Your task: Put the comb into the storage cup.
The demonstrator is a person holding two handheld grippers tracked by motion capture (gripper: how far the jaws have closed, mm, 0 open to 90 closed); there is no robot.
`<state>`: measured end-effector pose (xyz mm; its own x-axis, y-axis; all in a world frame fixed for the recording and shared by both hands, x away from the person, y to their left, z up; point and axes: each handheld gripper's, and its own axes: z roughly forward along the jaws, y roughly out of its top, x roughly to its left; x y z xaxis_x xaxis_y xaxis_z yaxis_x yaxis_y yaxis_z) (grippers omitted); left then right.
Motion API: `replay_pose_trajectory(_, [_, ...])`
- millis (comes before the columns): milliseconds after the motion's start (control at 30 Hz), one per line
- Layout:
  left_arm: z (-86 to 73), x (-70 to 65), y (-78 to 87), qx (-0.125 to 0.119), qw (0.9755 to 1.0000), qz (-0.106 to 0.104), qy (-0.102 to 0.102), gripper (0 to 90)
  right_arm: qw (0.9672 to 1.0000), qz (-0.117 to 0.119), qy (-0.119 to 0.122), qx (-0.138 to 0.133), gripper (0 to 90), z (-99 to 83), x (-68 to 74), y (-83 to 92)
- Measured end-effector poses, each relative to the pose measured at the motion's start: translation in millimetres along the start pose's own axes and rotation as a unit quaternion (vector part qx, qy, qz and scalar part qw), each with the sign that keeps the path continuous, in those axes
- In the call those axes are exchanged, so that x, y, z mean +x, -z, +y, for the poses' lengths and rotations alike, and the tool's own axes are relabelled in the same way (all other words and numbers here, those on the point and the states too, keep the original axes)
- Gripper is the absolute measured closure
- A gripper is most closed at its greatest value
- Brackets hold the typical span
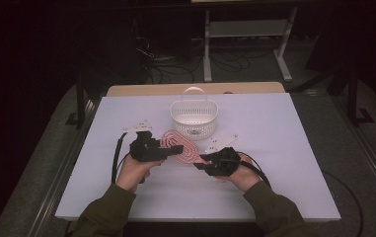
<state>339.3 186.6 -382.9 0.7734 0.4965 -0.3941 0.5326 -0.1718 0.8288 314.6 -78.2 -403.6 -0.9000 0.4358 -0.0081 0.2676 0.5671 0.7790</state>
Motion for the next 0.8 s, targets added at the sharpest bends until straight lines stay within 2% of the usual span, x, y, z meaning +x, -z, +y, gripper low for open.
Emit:
replay_pose_trajectory(400, [0.3,-1.2,0.9,-0.004,0.9999,-0.013,0.0,58.3,1.0,0.005,0.004,0.003,69.2,-0.1,1.6,-2.0])
replay_pose_trajectory(600, [1.3,-3.2,1.3,-0.009,0.9994,-0.035,-0.001,62.8,1.0,0.005,0.005,0.005,69.7,0.0,1.8,-2.8])
replay_pose_trajectory(800, [2.8,-6.3,1.9,-0.014,0.9991,-0.04,-0.006,63.7,0.9999,0.01,0.002,0.003,69.8,0.1,1.1,-2.1])
